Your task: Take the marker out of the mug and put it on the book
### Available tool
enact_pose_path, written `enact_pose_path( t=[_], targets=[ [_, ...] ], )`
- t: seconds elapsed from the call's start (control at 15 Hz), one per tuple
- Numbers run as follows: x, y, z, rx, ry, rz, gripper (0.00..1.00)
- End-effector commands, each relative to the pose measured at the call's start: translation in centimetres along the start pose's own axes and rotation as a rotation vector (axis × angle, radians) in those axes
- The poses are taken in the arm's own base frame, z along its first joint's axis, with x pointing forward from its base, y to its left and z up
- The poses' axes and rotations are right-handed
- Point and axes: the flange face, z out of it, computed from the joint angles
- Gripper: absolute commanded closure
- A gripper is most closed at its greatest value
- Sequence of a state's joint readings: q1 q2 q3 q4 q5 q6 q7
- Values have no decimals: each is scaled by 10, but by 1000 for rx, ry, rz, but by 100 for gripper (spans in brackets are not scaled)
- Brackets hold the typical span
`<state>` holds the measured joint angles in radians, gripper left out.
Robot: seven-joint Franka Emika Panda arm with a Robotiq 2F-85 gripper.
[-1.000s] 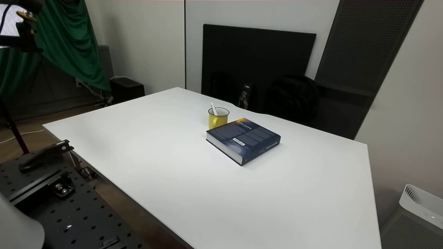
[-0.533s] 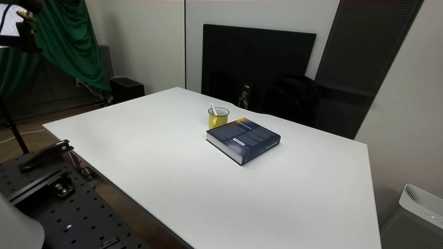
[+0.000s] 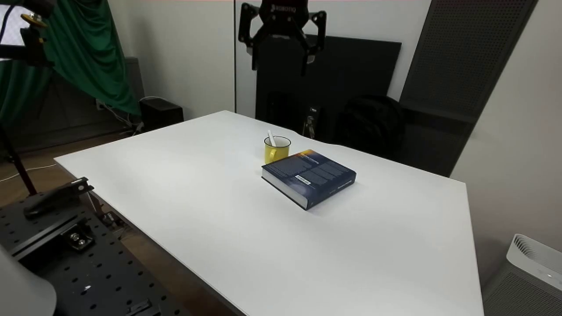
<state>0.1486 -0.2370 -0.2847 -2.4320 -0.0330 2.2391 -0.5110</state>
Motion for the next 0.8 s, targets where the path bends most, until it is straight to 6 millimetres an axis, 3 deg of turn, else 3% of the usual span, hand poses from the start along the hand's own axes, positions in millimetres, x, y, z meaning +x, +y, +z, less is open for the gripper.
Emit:
enact_pose_path(
  t=[0.0, 0.33, 0.73],
  targets=[
    [73, 7, 34, -37, -87, -12, 0],
    [157, -4, 74, -98, -174, -48, 0],
    [223, -26, 102, -212, -221, -141, 0]
  ],
)
